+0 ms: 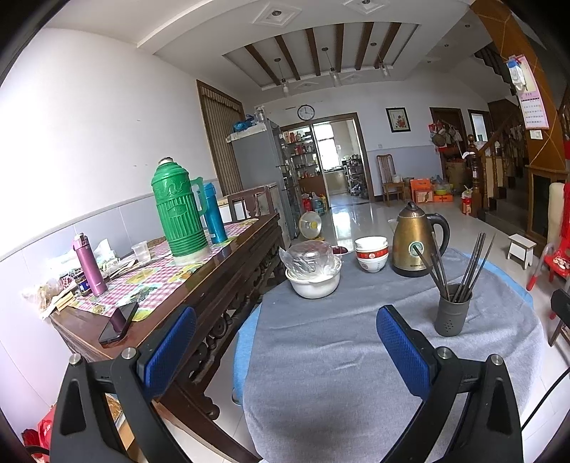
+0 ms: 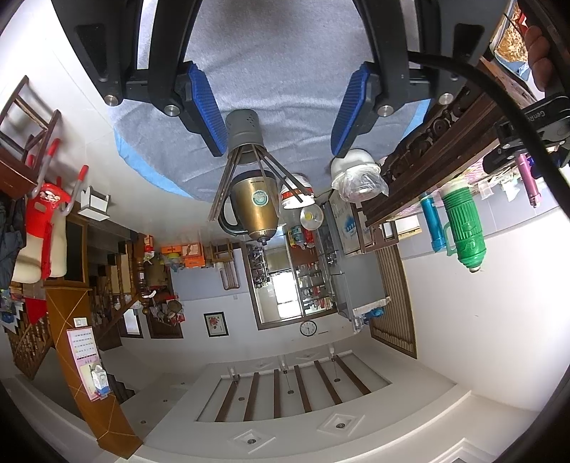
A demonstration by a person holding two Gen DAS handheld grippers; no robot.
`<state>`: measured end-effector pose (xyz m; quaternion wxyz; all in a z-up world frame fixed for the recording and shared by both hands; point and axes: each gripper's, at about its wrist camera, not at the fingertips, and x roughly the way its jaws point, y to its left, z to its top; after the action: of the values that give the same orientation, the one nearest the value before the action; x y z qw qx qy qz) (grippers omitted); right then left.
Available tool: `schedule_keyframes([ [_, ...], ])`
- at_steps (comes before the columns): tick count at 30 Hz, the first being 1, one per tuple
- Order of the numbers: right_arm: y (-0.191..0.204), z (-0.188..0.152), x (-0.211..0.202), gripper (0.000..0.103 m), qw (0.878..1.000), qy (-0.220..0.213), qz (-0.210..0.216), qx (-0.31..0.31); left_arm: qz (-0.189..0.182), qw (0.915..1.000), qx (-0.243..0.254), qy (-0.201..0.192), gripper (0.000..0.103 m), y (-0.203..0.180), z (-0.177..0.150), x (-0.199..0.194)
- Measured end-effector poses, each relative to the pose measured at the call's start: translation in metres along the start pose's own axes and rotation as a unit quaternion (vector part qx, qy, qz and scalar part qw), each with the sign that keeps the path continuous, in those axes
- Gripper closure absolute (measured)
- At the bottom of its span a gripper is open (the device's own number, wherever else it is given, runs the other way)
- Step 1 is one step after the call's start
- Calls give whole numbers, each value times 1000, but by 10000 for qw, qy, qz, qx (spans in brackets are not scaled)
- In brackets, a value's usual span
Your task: Organize utensils
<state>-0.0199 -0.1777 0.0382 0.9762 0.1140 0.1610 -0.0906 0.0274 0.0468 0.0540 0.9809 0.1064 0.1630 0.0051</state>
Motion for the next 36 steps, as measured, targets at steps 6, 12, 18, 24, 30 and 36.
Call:
schedule_keyframes([
  [6, 1, 0, 0, 38, 10000, -6, -5, 5, 7, 10000, -3, -6, 2, 1, -1, -1],
  [12, 0, -1, 0, 38, 10000, 2, 1, 10, 8, 10000, 0, -7, 2, 1, -1, -1],
  [18, 3, 0, -2, 38, 10000, 3, -13, 11, 9, 10000, -5, -5, 2, 2, -1, -2],
  [24, 3, 0, -2, 38, 10000, 24, -36, 13, 8, 10000, 3, -7, 2, 1, -1, -2],
  [30, 1, -2, -2, 38, 10000, 51, -61, 52, 5, 10000, -3, -5, 2, 2, -2, -3],
  [36, 0, -3, -2, 38, 10000, 54, -61, 52, 2, 10000, 3, -3, 2, 2, -2, -3],
])
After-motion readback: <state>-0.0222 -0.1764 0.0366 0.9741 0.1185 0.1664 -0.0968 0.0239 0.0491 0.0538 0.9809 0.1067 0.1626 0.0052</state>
